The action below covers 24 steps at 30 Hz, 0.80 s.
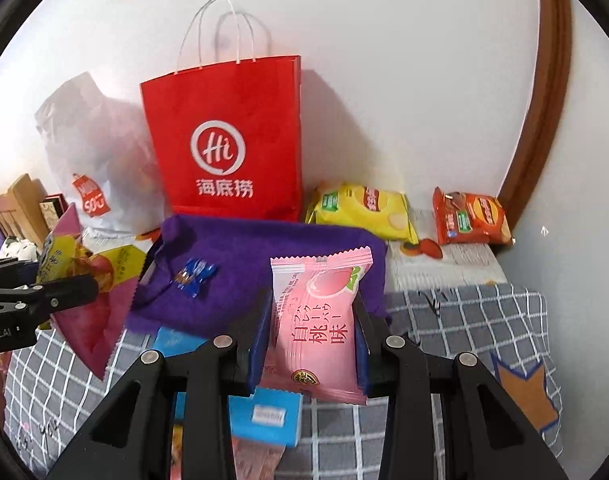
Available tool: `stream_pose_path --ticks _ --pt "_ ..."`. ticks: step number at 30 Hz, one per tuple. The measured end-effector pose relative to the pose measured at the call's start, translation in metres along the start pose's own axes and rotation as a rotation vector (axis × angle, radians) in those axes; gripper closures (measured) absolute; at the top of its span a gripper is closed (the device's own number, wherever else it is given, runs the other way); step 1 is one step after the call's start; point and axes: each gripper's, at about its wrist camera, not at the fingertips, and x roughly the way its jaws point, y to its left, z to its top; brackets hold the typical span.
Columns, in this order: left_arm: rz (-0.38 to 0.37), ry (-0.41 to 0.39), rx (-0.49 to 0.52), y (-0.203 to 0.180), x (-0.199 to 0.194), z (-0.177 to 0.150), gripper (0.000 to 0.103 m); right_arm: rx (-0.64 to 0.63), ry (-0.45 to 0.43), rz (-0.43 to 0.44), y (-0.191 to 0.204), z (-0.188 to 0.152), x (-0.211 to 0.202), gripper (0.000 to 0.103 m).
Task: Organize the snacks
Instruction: 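Carry the pink peach cake onto the purple towel and release it with the right gripper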
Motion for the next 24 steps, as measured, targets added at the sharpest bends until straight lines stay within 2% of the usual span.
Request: stream_pose_path --ticks 8,13,20,24 --pt "0.015 0.009 -0.022 0.009 0.028 0.026 0.053 -0.001 -0.005 0.025 -0.005 0.034 0.033 0.067" --pt "0.033 0.007 -0.027 0.015 0.049 0.031 0.053 0.009 0.003 0.047 -0.005 0.046 0.056 0.067" --pt "0.031 0.082 -0.056 0.037 0.089 0.022 0.053 -0.015 0.085 0.099 -0.002 0.035 0.1 0.067" --pt "0.029 0.084 -0.064 0.043 0.093 0.022 0.053 -0.038 0.134 0.11 -0.006 0.03 0.119 0.067"
